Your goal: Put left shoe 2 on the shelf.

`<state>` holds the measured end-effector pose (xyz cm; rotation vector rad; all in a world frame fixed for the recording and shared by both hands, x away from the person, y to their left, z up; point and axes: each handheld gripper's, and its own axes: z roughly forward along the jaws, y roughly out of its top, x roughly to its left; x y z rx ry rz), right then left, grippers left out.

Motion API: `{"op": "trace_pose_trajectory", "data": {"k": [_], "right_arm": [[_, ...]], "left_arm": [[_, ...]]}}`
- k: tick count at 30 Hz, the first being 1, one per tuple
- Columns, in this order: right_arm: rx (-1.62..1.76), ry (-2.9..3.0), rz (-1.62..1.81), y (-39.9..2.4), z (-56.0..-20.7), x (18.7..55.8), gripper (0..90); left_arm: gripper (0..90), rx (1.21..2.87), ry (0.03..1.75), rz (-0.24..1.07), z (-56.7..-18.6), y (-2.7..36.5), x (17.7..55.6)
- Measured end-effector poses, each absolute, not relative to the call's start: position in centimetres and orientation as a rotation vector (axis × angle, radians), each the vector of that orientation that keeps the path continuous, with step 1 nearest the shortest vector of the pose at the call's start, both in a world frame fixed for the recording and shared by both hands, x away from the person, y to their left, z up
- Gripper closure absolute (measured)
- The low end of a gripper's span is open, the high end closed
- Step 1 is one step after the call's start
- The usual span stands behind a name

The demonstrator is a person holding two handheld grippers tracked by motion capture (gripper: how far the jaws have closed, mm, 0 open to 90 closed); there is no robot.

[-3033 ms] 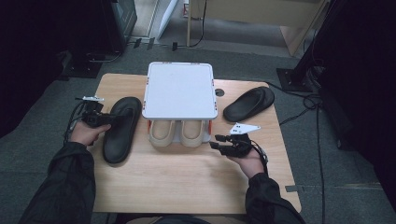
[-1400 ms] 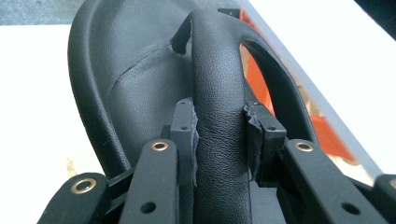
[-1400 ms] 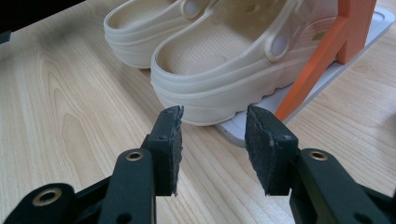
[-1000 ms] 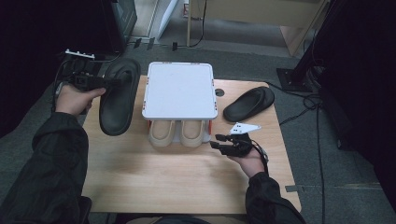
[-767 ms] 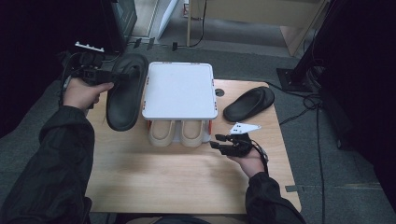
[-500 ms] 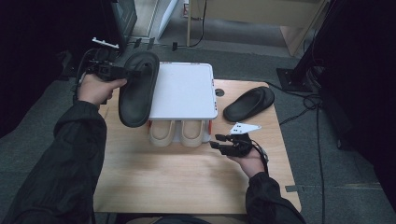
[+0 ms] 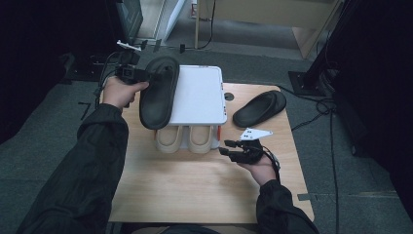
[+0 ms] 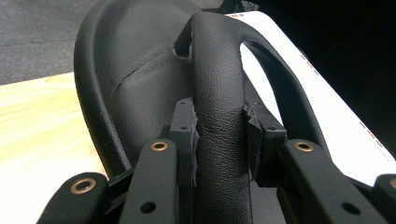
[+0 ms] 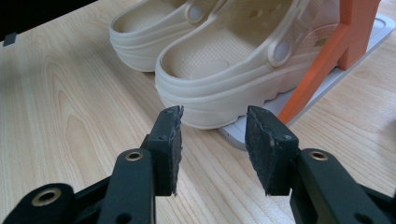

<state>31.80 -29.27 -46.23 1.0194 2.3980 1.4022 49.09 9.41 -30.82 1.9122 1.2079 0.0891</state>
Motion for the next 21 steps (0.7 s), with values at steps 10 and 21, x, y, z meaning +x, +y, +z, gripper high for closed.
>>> {"op": "trace_pose_trajectory", "data": {"k": [10,21], "right_arm": [[1.015,2.392,1.407,-29.3,-46.18,31.78,56.3],[1.014,2.395,1.411,-29.2,-46.14,31.77,56.2]], "left_arm": [[67.8,1.935,1.218,0.092,-31.79,8.8,49.57],[67.9,1.914,1.246,0.095,-31.74,8.42,49.68]]}}
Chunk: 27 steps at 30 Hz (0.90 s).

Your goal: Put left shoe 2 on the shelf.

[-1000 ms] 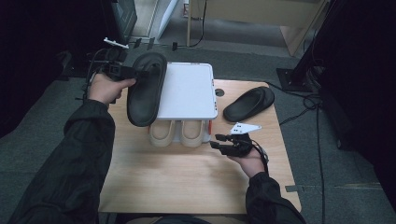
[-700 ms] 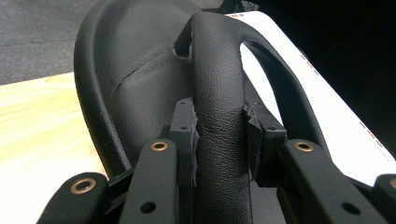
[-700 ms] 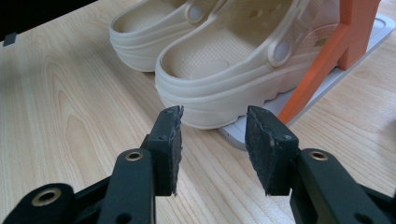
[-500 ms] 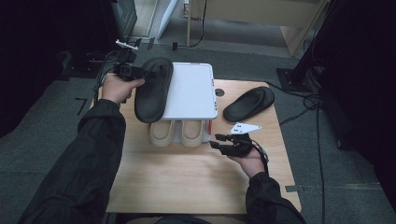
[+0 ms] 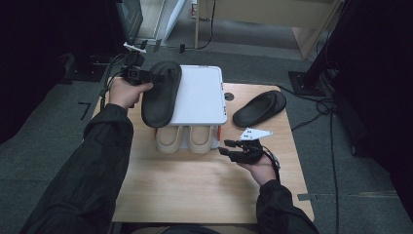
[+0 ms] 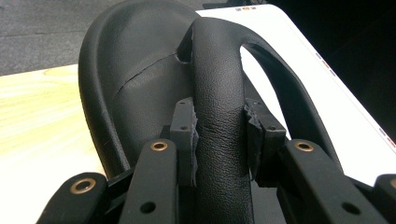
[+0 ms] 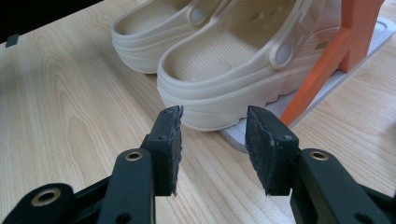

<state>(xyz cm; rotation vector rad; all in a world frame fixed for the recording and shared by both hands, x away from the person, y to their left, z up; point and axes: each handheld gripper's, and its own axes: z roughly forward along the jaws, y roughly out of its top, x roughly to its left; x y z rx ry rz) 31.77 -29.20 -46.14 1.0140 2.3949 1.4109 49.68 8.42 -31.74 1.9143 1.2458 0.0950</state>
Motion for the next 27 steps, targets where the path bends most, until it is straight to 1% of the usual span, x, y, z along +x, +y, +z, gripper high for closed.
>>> {"op": "trace_pose_trajectory", "data": {"k": [12,22,25,27], "right_arm": [[1.017,2.397,1.412,-29.2,-46.1,31.7,56.2],[1.014,2.397,1.411,-29.2,-46.1,31.7,56.2],[1.016,2.394,1.415,-29.2,-46.1,31.7,56.2],[1.019,2.393,1.414,-29.3,-46.1,31.7,56.1]], "left_arm": [[67.9,1.893,1.258,0.089,-31.9,7.3,50.0],[67.5,1.922,1.239,0.096,-31.9,6.8,50.1],[66.3,1.927,1.23,0.103,-31.9,6.8,50.0],[63.5,1.921,1.219,0.099,-31.8,7.0,50.0]]}}
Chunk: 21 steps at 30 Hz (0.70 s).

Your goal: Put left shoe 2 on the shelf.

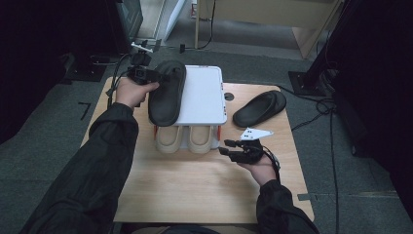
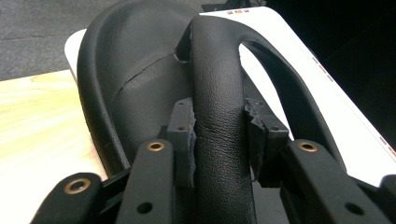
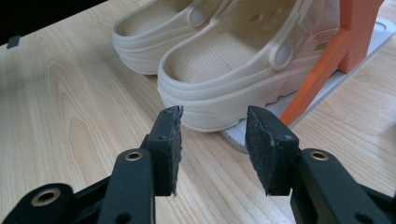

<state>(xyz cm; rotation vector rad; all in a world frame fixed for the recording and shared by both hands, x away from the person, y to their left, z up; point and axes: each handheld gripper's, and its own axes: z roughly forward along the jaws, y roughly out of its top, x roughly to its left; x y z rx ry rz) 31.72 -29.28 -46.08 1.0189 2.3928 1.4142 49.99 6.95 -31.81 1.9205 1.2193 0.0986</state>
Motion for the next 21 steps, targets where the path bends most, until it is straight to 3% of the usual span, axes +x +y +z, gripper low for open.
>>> {"op": "trace_pose_trajectory", "data": {"k": [8,21], "right_arm": [[1.017,2.392,1.414,-29.2,-46.1,31.8,55.8],[1.063,2.344,1.405,-29.9,-46.1,32.1,52.3]], "left_arm": [[45.5,1.922,1.18,0.129,-31.1,7.6,49.4],[39.7,1.941,1.103,0.185,-30.5,10.1,47.2]]}}
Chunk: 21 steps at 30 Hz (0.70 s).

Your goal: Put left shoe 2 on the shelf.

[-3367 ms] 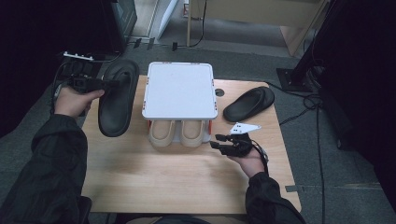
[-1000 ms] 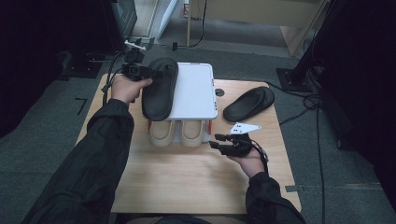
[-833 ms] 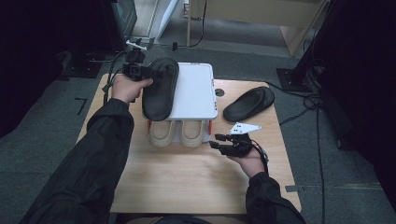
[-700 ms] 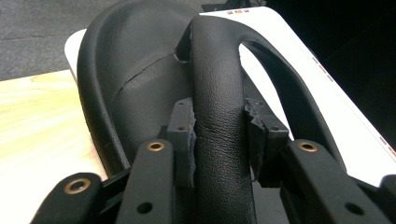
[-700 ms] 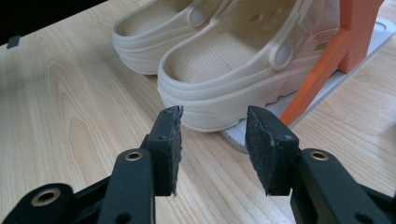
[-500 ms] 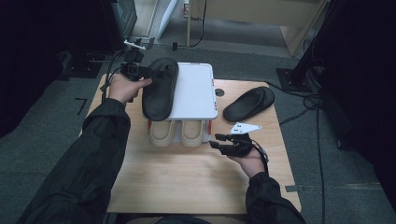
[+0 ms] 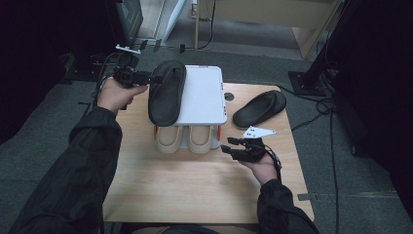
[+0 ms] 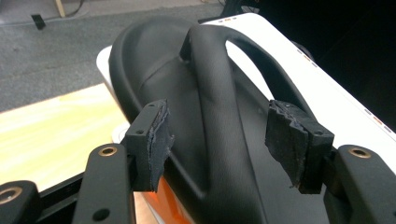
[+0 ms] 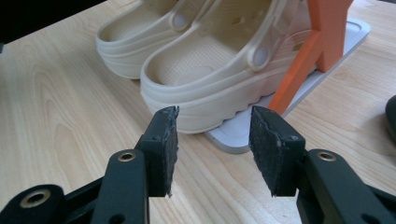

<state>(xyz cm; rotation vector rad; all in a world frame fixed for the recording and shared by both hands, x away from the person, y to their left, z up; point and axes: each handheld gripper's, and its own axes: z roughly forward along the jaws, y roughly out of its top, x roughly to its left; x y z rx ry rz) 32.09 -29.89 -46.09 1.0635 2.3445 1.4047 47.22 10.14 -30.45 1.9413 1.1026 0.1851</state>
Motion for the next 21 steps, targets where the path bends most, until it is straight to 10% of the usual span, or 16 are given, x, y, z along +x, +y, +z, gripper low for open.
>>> {"op": "trace_pose_trajectory", "data": {"k": [21], "right_arm": [[1.182,2.26,1.345,-33.0,-46.4,33.9,52.2]], "left_arm": [[40.1,1.928,1.087,0.193,-32.5,16.1,43.1]]}}
